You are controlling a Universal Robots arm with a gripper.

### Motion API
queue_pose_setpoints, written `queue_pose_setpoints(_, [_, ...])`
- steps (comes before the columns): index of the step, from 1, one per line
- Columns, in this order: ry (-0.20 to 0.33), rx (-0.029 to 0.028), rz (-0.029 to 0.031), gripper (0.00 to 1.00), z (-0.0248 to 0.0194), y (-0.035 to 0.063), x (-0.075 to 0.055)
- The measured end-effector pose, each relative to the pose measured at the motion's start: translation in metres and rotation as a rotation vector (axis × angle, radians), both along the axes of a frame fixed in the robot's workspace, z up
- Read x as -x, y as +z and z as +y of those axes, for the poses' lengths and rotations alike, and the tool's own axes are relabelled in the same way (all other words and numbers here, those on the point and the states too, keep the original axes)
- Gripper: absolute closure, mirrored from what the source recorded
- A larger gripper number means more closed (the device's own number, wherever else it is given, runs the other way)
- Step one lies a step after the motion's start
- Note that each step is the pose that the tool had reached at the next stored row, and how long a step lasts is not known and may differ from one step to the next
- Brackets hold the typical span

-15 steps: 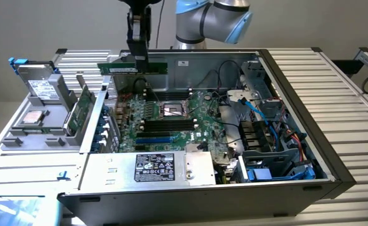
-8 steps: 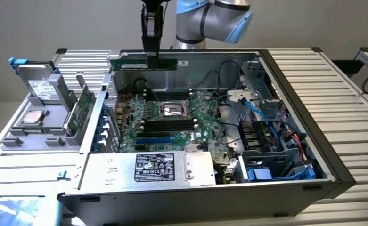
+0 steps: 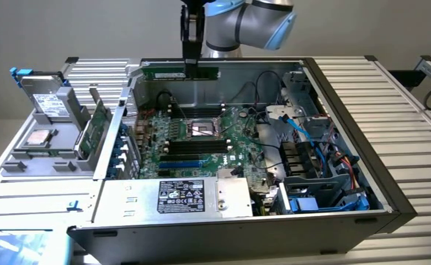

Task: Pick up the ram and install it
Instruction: 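Pick up the ram and move it above insertion slot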

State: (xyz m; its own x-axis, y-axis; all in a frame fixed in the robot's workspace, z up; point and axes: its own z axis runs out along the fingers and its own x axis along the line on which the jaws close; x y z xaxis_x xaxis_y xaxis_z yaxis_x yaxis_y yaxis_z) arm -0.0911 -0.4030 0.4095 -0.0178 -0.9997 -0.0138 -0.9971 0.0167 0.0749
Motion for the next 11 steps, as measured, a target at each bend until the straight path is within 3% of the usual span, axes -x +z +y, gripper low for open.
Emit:
queue_pose_setpoints(7, [-0.01, 0.0003, 0.0001, 0.86, 0.0065, -0.0031, -0.012])
queue_pose_setpoints(11, [-0.012, 0.0002, 0.0, 0.86, 0.0126, -0.0048, -0.015])
